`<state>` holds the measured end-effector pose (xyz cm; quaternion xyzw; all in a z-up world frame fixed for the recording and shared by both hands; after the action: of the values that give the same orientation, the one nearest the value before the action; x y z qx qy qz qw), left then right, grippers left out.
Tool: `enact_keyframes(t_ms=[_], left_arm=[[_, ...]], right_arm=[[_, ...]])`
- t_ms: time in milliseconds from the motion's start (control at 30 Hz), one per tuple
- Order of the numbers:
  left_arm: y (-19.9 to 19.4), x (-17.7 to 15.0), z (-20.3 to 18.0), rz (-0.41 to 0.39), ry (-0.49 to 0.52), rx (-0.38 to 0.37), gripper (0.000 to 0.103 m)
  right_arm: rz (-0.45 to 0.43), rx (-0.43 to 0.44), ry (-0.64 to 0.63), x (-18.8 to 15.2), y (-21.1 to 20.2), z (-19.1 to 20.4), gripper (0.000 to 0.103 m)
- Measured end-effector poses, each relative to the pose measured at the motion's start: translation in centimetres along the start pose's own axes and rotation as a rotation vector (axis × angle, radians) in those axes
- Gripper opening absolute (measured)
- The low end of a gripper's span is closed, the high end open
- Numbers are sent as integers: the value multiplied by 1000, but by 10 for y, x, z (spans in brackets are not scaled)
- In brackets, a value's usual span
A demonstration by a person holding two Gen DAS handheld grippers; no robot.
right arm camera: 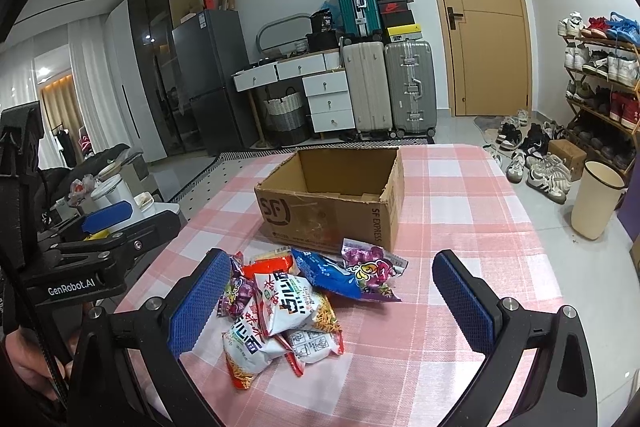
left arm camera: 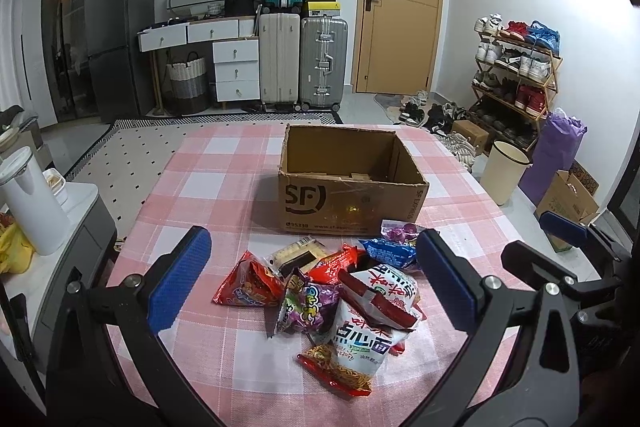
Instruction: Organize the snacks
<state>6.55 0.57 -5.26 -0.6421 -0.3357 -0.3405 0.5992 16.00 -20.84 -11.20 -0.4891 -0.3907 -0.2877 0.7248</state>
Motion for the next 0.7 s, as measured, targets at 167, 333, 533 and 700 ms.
enact_keyframes(t_ms=[167, 333, 533, 700], left_arm=[[1, -1, 0, 4, -6, -6, 102], [3, -3, 3, 10, -6, -2, 102], [4, -5, 4, 14, -9, -7, 102], [4, -7, 2, 18, -12, -25, 102]], right_arm=[[2, 1, 5, 0, -1, -1, 103], [1, 5, 15, 1, -3, -1, 103], [-8, -2, 14, 3, -5, -1, 103], [-5, 2, 17, 2, -5, -1, 103]])
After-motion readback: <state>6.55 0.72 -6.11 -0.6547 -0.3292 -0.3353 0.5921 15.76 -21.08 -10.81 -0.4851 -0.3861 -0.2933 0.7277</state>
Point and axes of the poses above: each gripper's, at about its wrist camera, not at the fingertips, and y roughly the way its jaws point, z to its left, x to its top, the point moved 8 cm from there along y, roughly the way its jaws point
